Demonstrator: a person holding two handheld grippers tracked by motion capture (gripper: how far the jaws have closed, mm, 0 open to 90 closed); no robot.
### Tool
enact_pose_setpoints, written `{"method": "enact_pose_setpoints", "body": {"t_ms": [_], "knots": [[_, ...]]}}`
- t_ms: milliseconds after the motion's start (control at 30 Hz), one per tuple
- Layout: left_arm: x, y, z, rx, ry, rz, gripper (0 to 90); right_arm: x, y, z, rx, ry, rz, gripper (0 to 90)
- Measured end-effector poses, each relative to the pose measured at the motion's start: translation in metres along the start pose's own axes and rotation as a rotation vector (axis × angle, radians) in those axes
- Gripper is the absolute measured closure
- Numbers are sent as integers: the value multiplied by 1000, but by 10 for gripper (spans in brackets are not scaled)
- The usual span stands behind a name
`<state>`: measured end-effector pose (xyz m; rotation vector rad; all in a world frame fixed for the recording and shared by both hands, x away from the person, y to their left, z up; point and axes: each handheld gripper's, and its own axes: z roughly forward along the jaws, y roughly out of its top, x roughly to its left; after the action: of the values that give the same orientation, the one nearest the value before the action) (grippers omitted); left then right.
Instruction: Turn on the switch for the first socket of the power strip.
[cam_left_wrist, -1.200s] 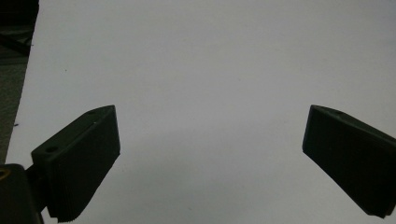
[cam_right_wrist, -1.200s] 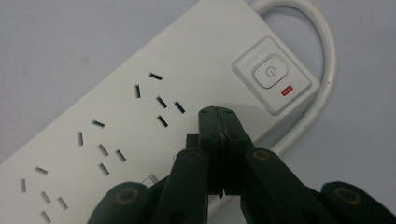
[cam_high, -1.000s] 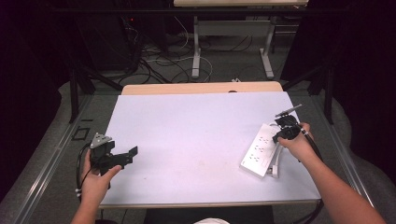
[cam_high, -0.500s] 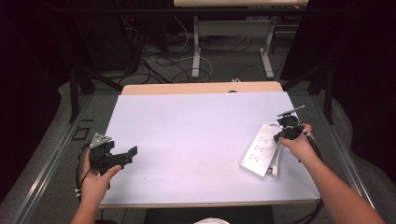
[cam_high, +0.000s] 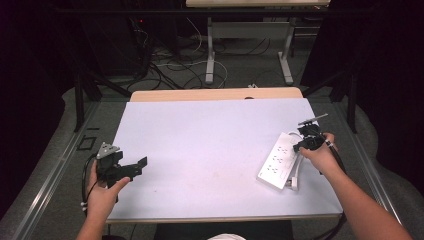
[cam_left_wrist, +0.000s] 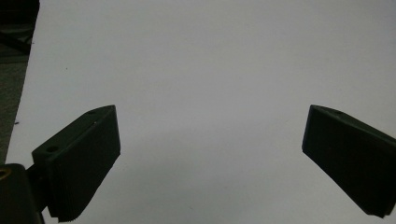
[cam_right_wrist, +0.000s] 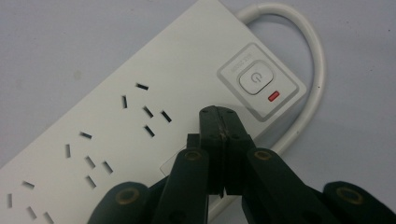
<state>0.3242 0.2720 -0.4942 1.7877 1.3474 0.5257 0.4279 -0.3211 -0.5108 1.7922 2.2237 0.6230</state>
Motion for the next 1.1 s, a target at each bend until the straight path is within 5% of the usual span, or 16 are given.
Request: {"method": "enact_pose_setpoints", "body": {"t_ms": [1067, 1100], "knots": [[1, 0, 1, 3, 1, -6, 44, 3, 0, -4, -56, 16, -37, 621], [1, 0, 1, 3, 0, -6, 44, 2, 0, -4, -71, 20, -71, 608]]}}
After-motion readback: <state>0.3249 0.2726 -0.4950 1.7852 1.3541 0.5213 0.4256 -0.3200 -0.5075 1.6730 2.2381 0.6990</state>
